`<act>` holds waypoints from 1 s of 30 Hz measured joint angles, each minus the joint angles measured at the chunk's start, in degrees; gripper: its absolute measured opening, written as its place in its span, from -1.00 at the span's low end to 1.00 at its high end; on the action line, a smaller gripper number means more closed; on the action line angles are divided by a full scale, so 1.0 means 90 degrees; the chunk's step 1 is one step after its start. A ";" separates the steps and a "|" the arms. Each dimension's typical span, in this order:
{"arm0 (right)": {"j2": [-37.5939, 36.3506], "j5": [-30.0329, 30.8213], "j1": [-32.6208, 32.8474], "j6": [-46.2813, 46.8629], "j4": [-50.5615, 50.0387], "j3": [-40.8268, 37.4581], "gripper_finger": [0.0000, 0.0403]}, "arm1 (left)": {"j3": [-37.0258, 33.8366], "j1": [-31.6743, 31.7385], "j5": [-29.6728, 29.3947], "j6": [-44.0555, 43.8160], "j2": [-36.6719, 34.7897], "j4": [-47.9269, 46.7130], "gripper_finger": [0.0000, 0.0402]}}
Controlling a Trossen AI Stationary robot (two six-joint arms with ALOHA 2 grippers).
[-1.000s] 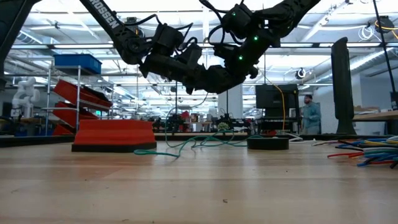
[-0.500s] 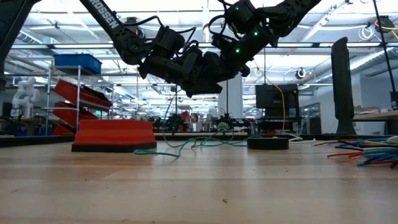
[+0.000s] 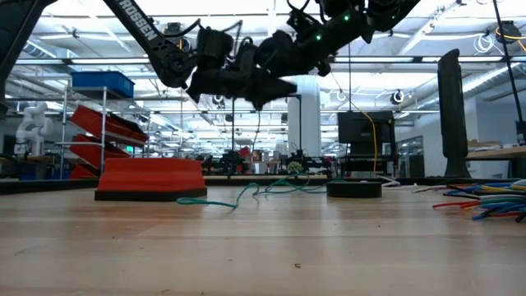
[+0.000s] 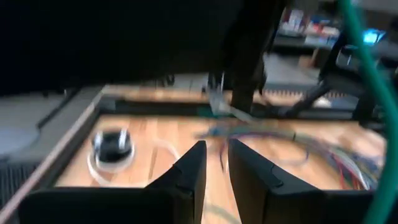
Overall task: Coiling cords
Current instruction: Coil the green wire cable on the spool
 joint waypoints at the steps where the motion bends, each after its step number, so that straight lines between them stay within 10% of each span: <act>1: 0.0000 -0.0019 -0.0001 0.0013 0.0099 0.0000 -1.00 | 0.0000 -0.0020 0.0025 -0.0063 0.0001 0.0246 -0.63; 30: 0.0043 -0.1498 -0.0083 0.0921 0.2679 0.0000 -1.00 | 0.0007 -0.0344 -0.1114 -0.0299 0.0000 0.1918 -0.64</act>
